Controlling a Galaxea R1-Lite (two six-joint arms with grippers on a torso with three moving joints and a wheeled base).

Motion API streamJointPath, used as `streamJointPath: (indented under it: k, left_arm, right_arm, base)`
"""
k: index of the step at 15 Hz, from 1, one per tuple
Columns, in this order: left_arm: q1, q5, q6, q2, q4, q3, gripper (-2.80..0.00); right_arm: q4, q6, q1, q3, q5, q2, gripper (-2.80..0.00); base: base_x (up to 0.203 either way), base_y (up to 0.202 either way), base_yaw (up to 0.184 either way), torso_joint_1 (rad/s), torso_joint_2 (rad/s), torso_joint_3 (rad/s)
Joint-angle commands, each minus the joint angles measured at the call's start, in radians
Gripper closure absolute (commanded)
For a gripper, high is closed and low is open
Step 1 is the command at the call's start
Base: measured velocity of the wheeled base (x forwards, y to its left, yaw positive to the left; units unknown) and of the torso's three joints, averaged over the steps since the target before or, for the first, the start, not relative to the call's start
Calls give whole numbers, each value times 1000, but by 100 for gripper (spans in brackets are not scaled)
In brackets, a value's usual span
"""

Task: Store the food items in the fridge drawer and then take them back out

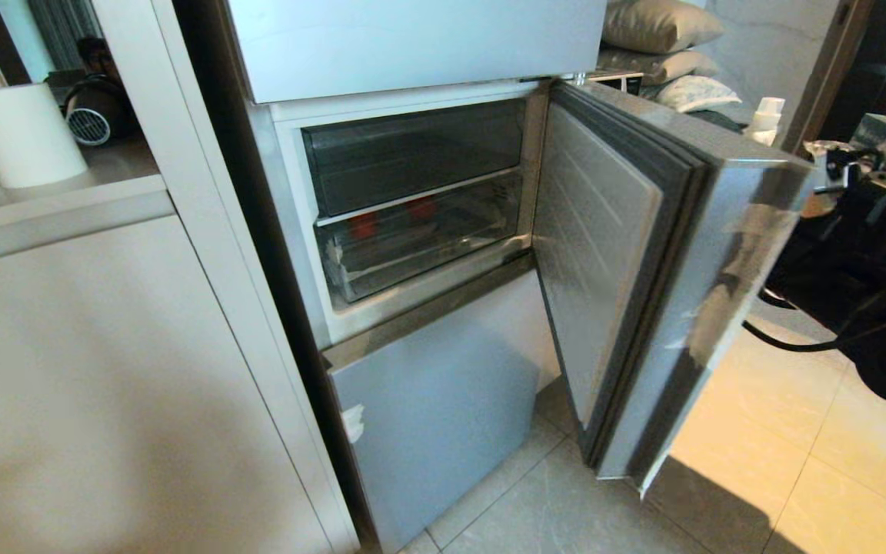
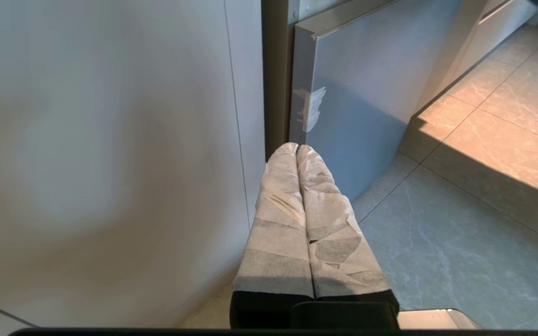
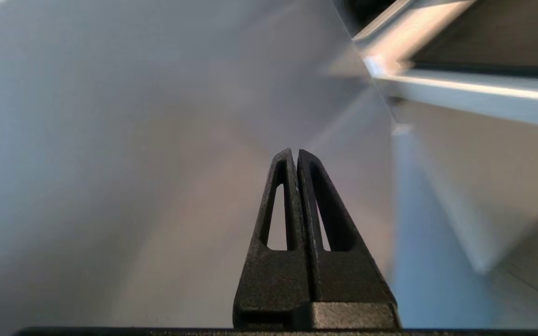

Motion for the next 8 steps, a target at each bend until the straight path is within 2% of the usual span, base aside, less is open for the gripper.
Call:
streamJointPath:
  k: [1,4,8]
  left_arm:
    - [0,0,0,-1,1,0,0]
    - [1,0,0,-1,1,0,0]
    - [1,0,0,-1,1,0,0]
  right_arm:
    - [-4,-36,146,-83,-60,85,0]
    - [-2,-106,271,-273,-138,253,0]
    - [61,-173,402,-568,-162,481,0]
  base:
    - [0,0,0,0,0,0]
    - [0,0,0,0,0,0]
    - [0,0,0,0,0,0]
